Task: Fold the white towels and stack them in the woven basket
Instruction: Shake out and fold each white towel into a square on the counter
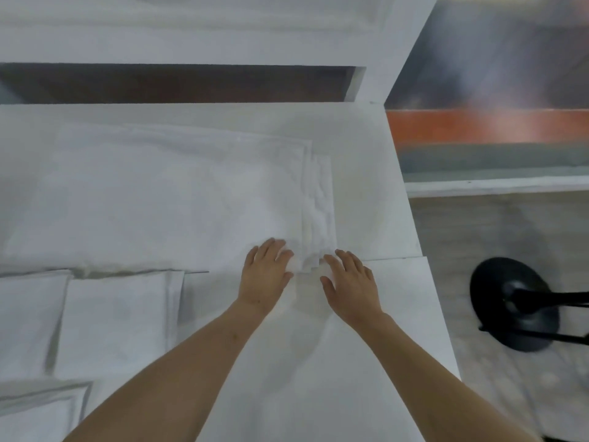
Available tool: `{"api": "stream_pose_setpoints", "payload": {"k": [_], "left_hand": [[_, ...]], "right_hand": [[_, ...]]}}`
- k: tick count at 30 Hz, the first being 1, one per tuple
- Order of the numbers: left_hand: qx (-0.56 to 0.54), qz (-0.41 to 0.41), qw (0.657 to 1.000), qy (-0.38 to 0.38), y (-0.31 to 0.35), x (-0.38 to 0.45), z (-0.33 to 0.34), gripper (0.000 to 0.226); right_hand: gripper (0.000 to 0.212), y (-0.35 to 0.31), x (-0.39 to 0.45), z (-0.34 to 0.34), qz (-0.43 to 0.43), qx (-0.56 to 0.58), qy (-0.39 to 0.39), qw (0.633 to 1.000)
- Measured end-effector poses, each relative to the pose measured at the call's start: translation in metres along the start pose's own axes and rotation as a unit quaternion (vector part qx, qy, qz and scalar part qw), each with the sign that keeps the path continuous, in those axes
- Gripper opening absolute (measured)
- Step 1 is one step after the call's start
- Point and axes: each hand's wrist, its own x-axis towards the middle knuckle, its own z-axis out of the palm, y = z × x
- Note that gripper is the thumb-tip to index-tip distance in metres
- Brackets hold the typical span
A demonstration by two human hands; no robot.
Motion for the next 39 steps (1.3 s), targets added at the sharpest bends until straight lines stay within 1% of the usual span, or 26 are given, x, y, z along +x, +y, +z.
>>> {"api": "stream_pose_setpoints", "payload": {"k": [4,6,7,11,13,19,21,22,25,28,30,32,34,37,39], "left_hand": [[-0.013,0.014,0.998,0.060,-0.009,0.004,0.013,0.028],[-0.020,0.021,0.997,0.076,-0.013,0.006,0.013,0.023],[-0.018,0.024,0.997,0.074,-0.013,0.007,0.011,0.023],[-0.004,0.028,0.999,0.044,-0.011,0.009,0.004,0.034],[-0.009,0.026,0.999,0.043,-0.011,0.009,0.003,0.030],[-0.033,0.025,0.996,0.077,-0.014,0.010,0.002,0.015],[-0.058,0.013,0.995,0.084,-0.013,0.011,-0.001,0.007],[-0.081,0.008,0.993,0.090,-0.012,0.012,-0.003,0.006],[-0.162,-0.030,0.981,0.102,-0.006,0.010,-0.015,0.013],[-0.237,-0.091,0.959,0.126,0.000,0.013,-0.031,0.017],[-0.276,-0.099,0.942,0.164,0.002,0.018,-0.046,0.016],[-0.268,-0.074,0.943,0.183,0.001,0.025,-0.065,0.018],[-0.236,-0.033,0.956,0.169,-0.005,0.031,-0.089,0.022],[-0.157,0.049,0.976,0.139,-0.017,0.034,-0.134,0.032],[-0.138,0.080,0.976,0.147,-0.020,0.032,-0.172,0.039]], "right_hand": [[0.049,0.004,0.004,0.003,0.002,0.024,0.000,1.000],[0.046,0.005,0.004,0.003,0.001,0.036,0.001,0.999],[0.045,0.004,0.004,0.003,0.000,0.040,0.002,0.999],[0.044,0.002,0.003,0.003,0.000,0.051,0.012,0.999],[0.043,0.000,0.002,0.003,0.000,0.054,0.014,0.998],[0.041,-0.005,-0.005,0.000,-0.004,0.059,0.026,0.998],[0.039,-0.005,-0.006,-0.001,-0.003,0.061,0.035,0.998],[0.039,-0.005,-0.006,-0.002,-0.004,0.062,0.041,0.997],[0.037,-0.008,-0.007,-0.005,-0.004,0.070,0.049,0.996],[0.038,-0.013,-0.009,-0.011,0.000,0.081,0.057,0.995],[0.038,-0.019,-0.009,-0.019,-0.001,0.087,0.065,0.994],[0.039,-0.027,-0.008,-0.031,-0.006,0.091,0.078,0.993],[0.039,-0.037,-0.005,-0.046,-0.010,0.099,0.090,0.991],[0.042,-0.055,0.002,-0.073,-0.021,0.128,0.111,0.985],[0.048,-0.072,0.005,-0.095,-0.031,0.158,0.119,0.980]]}}
